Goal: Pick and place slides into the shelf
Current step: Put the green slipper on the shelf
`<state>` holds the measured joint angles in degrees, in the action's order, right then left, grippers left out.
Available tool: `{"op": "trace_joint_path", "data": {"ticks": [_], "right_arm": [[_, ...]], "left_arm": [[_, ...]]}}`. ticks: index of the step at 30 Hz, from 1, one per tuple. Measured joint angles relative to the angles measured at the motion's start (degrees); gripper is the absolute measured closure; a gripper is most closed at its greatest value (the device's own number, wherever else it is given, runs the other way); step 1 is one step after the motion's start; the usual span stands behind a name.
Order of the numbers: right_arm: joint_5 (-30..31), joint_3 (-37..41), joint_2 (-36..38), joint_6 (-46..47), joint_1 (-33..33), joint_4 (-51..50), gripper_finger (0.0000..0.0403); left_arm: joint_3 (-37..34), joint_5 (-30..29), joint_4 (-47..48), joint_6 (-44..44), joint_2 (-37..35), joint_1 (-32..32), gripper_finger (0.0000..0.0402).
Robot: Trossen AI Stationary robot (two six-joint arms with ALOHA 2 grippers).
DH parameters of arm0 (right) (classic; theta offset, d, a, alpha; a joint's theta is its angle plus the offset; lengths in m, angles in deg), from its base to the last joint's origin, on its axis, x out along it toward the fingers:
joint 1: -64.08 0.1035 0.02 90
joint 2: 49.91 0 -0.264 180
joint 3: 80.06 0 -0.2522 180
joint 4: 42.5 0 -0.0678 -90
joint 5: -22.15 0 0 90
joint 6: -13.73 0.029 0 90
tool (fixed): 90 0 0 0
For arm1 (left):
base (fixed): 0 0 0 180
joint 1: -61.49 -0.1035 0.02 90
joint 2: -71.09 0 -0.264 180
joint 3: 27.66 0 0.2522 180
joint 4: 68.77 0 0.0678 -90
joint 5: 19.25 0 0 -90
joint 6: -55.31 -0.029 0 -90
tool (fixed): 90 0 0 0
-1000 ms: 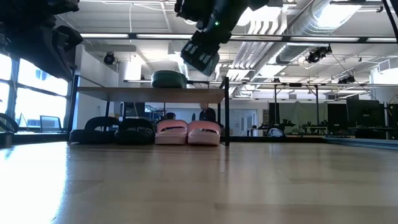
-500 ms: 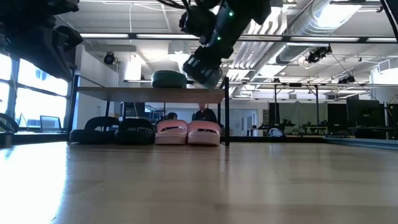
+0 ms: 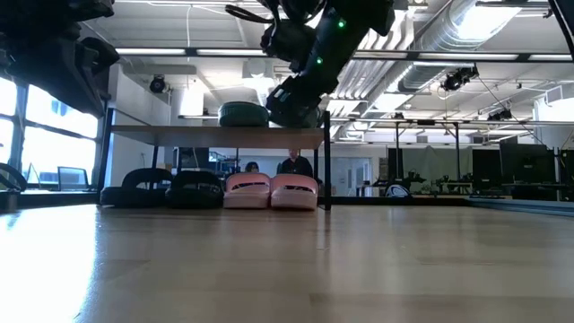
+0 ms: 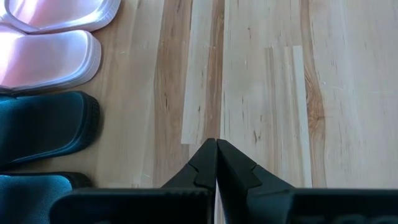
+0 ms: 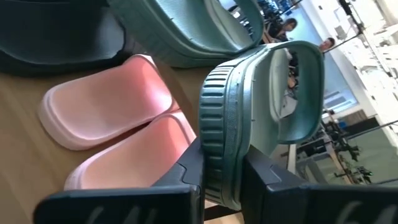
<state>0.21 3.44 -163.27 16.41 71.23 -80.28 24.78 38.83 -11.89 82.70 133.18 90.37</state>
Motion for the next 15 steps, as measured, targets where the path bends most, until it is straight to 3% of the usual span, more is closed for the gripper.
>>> {"op": "trace_joint_path", "data": {"ticks": [15], "right_arm": [[-4.56, -2.00, 0.13, -2.68, -0.80, -3.12, 0.0368]], "left_arm": [[0.00, 0.00, -0.04, -0.02, 0.00, -0.02, 0.0401]]}}
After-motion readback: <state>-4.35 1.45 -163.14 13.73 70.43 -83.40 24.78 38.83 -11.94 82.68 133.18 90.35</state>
